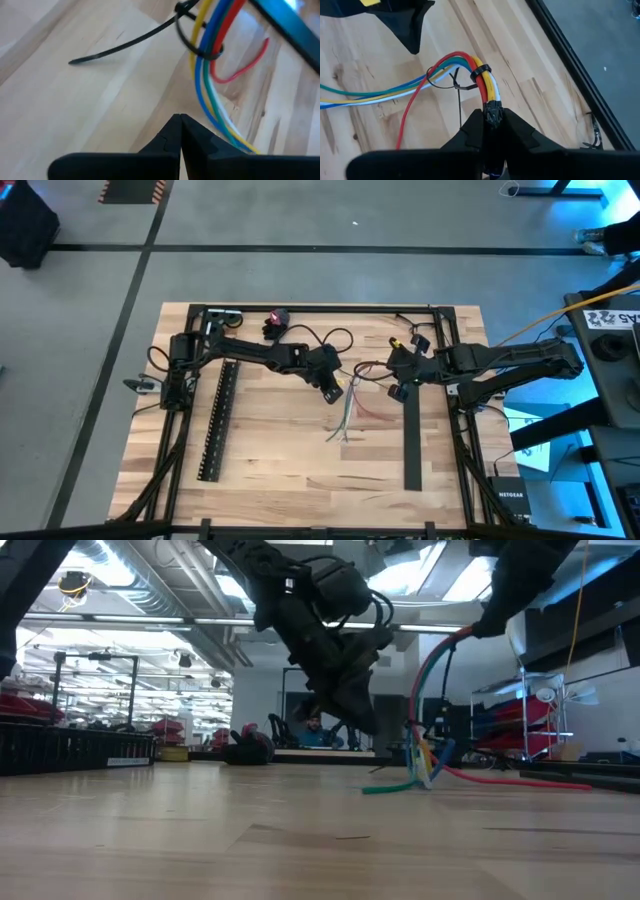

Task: Ziptie cables
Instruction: Wrap the cable wires with the black zip tie

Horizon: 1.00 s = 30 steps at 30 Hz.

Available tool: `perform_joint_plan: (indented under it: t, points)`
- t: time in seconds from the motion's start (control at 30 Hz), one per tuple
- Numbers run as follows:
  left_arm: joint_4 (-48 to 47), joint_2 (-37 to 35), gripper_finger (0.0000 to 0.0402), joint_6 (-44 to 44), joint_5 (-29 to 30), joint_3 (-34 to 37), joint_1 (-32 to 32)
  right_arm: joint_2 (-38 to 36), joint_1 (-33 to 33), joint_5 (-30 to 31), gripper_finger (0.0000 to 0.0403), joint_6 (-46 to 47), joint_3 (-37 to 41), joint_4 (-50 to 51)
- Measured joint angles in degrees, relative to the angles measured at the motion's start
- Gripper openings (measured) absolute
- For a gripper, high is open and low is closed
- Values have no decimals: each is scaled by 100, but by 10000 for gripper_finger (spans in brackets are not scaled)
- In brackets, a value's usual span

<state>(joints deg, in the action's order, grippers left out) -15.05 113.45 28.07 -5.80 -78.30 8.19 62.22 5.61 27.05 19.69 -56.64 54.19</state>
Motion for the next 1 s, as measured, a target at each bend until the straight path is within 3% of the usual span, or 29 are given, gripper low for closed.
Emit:
perform_joint_plan:
  t: [0.2, 0.33, 0.5, 0.73, 1.0]
  points:
    - [326, -86, 2, -103, -2, 0, 7, 66, 0, -68, 62, 245, 0, -10]
    - [462, -288, 21, -616, -10, 0, 10, 227, -1, -178, 54, 417, 0, -16]
    - [557, -570, 77, -915, -15, -1, 84, 549, -2, -330, 40, 473, 0, -166]
    - [1044, -449, 174, -1647, 95, -1, 52, 932, -2, -461, 58, 454, 2, -664]
    - [1276, -330, 226, -2750, 1062, 2, 67, 918, -2, -711, 43, 411, 4, -800]
